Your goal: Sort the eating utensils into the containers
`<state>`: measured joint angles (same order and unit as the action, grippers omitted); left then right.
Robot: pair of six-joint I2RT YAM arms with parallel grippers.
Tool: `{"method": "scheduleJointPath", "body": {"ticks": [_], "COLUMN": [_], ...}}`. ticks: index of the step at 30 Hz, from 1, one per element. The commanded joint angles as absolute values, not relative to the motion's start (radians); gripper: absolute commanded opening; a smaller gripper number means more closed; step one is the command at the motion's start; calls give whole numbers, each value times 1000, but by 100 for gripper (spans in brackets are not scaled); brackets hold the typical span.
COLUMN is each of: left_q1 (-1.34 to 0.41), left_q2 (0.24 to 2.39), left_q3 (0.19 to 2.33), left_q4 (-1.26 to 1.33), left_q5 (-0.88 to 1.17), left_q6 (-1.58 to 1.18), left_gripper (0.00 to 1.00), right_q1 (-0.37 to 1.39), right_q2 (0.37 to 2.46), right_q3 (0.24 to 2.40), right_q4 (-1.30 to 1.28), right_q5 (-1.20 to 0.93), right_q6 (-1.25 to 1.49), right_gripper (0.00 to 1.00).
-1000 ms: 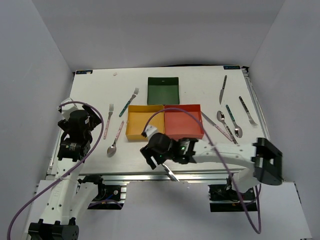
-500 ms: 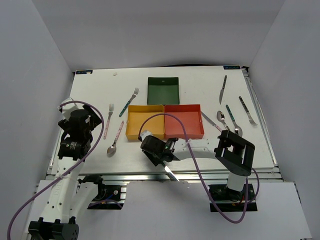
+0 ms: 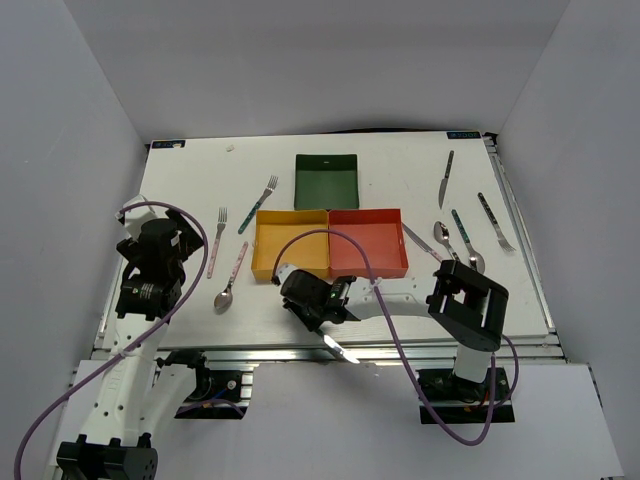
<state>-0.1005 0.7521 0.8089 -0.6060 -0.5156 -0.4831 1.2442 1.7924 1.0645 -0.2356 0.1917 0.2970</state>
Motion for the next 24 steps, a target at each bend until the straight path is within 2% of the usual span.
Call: {"method": "scheduleJointPath", "body": {"ticks": [1,9,17,21,24], "left_q1": [-103,-103,-103,-103,-103], "left_q2": [753,747,732,729,732], "left_q3": [839,839,839,841,839], "left_q4": [-604,-604,-604,-603,-600], "left_q5": [-515,-520,-528,-531,-528], "left_q6": [-480,-483,-485,-485,-485], "left_gripper": [98,98,98,98,98], "right_q1": [1255,1256,1215,1110,1017], "right_q2": [1750,1556,1533,1549,1649], "right_q3": [1077,1097,1259,1368,1518], "right_q4": [-164,-29,-60,-64,-106], "right_q5": [164,159,169,143,54], "right_q6": [243,147,107,83,7], "right_gripper": [0,0,0,0,0]}}
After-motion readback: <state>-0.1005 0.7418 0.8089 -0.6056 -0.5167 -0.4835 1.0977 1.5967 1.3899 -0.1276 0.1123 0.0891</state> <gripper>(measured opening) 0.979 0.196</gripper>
